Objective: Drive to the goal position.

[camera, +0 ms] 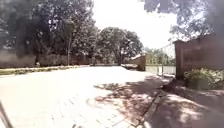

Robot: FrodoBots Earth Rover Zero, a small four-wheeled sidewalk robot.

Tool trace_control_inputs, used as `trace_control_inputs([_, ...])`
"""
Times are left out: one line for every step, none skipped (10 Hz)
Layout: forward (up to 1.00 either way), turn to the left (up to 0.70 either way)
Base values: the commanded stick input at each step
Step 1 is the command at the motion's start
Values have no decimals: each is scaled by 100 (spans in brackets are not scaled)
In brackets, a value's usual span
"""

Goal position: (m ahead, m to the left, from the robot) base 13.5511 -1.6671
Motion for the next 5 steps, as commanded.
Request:
trace_control_inputs([70, 0])
trace_control_inputs([70, -35])
trace_control_inputs([70, -35])
trace_control_inputs([70, -33])
trace_control_inputs([70, -28])
